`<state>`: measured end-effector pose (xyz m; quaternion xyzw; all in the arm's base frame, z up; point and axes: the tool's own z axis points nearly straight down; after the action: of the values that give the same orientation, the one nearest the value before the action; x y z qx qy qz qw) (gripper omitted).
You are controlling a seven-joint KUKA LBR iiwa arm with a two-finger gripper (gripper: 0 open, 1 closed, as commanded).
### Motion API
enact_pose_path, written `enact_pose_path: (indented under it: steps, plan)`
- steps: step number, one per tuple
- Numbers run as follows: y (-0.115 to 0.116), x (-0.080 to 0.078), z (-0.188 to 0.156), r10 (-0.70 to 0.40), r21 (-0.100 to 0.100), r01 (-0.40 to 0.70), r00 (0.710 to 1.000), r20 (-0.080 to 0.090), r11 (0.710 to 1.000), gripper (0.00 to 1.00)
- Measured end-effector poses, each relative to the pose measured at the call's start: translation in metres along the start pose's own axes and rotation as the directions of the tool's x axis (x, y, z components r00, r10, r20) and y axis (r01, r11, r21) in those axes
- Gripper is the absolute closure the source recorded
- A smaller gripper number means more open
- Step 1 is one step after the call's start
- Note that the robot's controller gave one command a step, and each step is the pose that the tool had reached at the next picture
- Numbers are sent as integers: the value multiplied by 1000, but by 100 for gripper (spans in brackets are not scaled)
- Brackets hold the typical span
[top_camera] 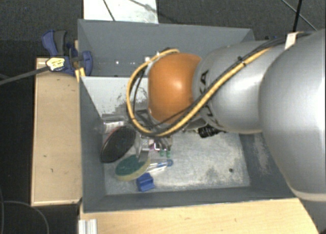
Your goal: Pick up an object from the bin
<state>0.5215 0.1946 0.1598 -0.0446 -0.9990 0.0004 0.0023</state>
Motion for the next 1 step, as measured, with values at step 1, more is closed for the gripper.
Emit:
enact_pose_path:
  steps: [1]
  plan:
    - [-1, -2, -4, 4, -2, -4, 1000, 7, 1000, 0]
